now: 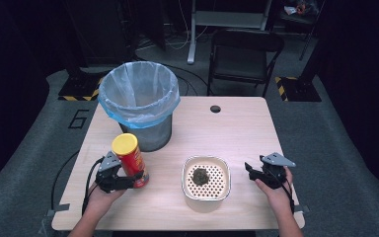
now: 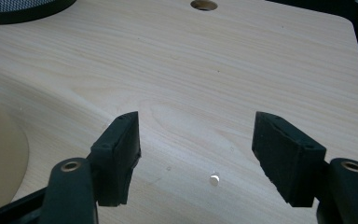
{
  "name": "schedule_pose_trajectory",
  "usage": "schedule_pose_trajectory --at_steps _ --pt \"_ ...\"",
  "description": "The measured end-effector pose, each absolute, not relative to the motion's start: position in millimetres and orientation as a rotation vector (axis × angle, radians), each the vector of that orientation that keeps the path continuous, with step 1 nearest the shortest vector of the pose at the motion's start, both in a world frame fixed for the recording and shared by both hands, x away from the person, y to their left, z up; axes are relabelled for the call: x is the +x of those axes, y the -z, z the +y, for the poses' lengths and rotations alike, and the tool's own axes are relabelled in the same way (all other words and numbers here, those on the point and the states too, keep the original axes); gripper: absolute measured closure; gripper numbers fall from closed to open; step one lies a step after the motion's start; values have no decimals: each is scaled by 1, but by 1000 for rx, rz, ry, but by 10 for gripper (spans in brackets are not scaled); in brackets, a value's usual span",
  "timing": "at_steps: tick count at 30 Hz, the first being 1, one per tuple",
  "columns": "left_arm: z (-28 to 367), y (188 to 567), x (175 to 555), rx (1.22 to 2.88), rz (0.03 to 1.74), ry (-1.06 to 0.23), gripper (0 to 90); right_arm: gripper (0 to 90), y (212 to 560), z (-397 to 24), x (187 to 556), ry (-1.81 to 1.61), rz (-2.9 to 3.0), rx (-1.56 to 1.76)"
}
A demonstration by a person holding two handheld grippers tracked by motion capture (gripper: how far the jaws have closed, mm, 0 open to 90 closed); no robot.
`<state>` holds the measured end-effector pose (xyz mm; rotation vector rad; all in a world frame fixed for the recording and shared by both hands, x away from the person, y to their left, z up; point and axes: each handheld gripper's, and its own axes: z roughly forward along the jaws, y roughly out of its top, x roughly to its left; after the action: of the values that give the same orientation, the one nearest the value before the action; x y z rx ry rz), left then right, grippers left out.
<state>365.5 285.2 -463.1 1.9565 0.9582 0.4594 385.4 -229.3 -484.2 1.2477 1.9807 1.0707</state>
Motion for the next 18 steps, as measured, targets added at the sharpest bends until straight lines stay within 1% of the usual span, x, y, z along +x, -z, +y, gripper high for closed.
schedule_pose_trajectory --at_steps 8,18 --pt "285 449 363 1950 964 -415 235 319 486 -230 387 -1064 1991 1252" --pt "276 409 359 1982 943 -422 235 319 488 -228 387 -1049 2011 1224"
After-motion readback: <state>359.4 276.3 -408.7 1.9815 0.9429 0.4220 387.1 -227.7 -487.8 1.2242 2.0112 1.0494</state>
